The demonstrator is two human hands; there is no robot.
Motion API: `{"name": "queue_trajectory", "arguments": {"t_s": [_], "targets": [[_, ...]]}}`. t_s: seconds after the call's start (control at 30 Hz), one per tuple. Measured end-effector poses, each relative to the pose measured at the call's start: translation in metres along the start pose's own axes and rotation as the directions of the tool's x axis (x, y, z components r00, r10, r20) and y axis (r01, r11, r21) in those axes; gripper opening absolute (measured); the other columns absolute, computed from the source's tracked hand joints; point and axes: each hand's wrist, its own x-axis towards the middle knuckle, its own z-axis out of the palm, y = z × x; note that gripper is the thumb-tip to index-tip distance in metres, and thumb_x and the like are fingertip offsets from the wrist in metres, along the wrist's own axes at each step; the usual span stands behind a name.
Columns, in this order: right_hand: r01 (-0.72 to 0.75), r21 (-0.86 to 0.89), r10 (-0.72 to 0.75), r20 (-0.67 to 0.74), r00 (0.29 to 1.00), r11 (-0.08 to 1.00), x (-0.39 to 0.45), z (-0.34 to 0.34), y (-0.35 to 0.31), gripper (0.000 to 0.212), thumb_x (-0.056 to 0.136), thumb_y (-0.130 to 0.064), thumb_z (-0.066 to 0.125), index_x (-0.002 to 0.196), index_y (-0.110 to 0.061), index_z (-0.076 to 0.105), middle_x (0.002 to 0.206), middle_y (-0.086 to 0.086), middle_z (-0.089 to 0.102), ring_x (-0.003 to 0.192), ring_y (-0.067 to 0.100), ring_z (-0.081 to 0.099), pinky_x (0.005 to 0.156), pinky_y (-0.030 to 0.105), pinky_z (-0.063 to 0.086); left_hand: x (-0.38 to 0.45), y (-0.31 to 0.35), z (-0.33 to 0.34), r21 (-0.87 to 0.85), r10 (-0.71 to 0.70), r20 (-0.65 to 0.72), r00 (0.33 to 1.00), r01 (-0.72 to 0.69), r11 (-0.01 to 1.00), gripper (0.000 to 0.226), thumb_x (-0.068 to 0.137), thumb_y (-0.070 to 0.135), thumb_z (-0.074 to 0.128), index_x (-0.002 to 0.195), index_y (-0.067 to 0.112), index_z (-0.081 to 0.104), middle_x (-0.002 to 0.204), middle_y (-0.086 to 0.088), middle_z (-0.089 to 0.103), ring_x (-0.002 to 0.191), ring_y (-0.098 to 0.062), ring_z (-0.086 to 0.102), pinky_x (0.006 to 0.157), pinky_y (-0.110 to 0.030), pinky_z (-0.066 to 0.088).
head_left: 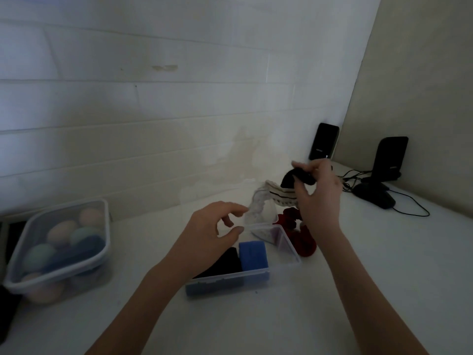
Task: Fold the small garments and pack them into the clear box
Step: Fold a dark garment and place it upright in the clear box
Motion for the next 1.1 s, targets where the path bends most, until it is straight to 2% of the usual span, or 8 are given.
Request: {"name": "queue_trajectory", "arguments": {"t_s": [0.1,0.33,0.47,0.6,0.73,0.83,1.0,1.1], "targets": [[0.071,0.141,-0.078,0.048,0.996,0.987,-0.003,0.005,-0.014,0.043,0.086,0.003,0.056,0.086,-0.038,0.043,0.117,-0.005,0.064,0.108,-0.003,0.057,0.093,0.014,0.046,0.000,0.001,-0.002,-0.080,0.018,-0.104,0.994,-0.027,0.996,0.045,0.082,0.016,0.067,0.119,0.036,0.053,0.108,0.016,0.058,0.093,0.001,0.054,0.069,-0.006,0.044],[0.275,0.309,-0.311,0.074,0.947,0.910,-0.014,0.007,-0.060,0.030,0.085,0.002,0.053,0.105,-0.021,0.052,0.114,-0.002,0.059,0.110,0.008,0.058,0.096,0.021,0.047,0.001,0.007,-0.006,-0.262,-0.051,-0.127,0.991,0.016,0.965,0.071,0.078,0.033,0.067,0.141,0.031,0.034,0.135,0.024,0.044,0.124,0.010,0.042,0.100,-0.006,0.036],[0.104,0.492,-0.266,0.271,0.925,0.864,-0.026,0.011,-0.082,0.042,0.089,0.003,0.053,0.107,-0.034,0.050,0.104,-0.024,0.059,0.100,0.003,0.063,0.082,0.021,0.055,0.001,0.014,-0.009,-0.364,-0.145,-0.053,0.988,0.116,0.924,0.047,0.078,0.033,0.067,0.122,0.039,0.050,0.113,0.020,0.063,0.102,0.004,0.061,0.084,-0.008,0.048],[-0.128,0.573,-0.133,0.391,0.911,0.809,-0.031,0.018,-0.086,0.053,0.089,0.003,0.055,0.110,-0.044,0.044,0.119,0.002,0.059,0.097,0.014,0.067,0.075,0.029,0.059,0.002,0.017,-0.013,-0.578,-0.266,0.061,0.962,0.251,0.776,0.020,0.083,0.020,0.063,0.103,0.024,0.063,0.082,0.005,0.075,0.078,-0.016,0.072,0.067,-0.020,0.056],[-0.284,0.581,-0.001,0.439,0.898,0.763,-0.028,0.017,-0.082,0.040,0.090,0.000,0.055,0.116,-0.029,0.044,0.117,0.008,0.058,0.088,0.017,0.070,0.068,0.026,0.058,0.005,0.015,-0.015,-0.742,-0.293,0.270,0.917,0.392,0.544,0.039,0.080,0.039,0.052,0.109,0.016,0.063,0.098,-0.003,0.076,0.091,-0.023,0.072,0.074,-0.031,0.059],[-0.349,0.575,0.052,0.468,0.882,0.740,-0.026,0.017,-0.076,0.034,0.092,-0.002,0.051,0.121,-0.018,0.042,0.115,0.011,0.060,0.084,0.016,0.070,0.070,0.028,0.060,0.006,0.014,-0.017,-0.744,-0.276,0.352,0.894,0.446,0.496,0.034,0.089,0.038,0.044,0.110,0.020,0.063,0.106,-0.001,0.074,0.098,-0.020,0.070,0.077,-0.027,0.057],[-0.190,0.500,-0.043,0.417,0.908,0.845,-0.026,0.022,-0.065,0.034,0.096,0.002,0.041,0.115,-0.024,0.049,0.122,0.001,0.060,0.106,0.010,0.064,0.091,0.032,0.055,0.008,0.004,-0.013,-0.759,-0.349,0.251,0.903,0.407,0.508,0.023,0.094,0.023,0.046,0.104,0.015,0.065,0.094,-0.003,0.077,0.090,-0.020,0.072,0.073,-0.022,0.059],[-0.030,0.378,-0.158,0.457,0.875,0.925,-0.027,0.021,-0.059,0.049,0.091,0.005,0.046,0.113,-0.038,0.053,0.141,-0.009,0.044,0.124,0.002,0.049,0.100,0.025,0.047,0.011,-0.004,-0.013,-0.845,-0.416,0.172,0.893,0.350,0.403,0.026,0.095,0.019,0.044,0.103,0.005,0.064,0.090,-0.009,0.076,0.086,-0.020,0.073,0.074,-0.024,0.059]]}}
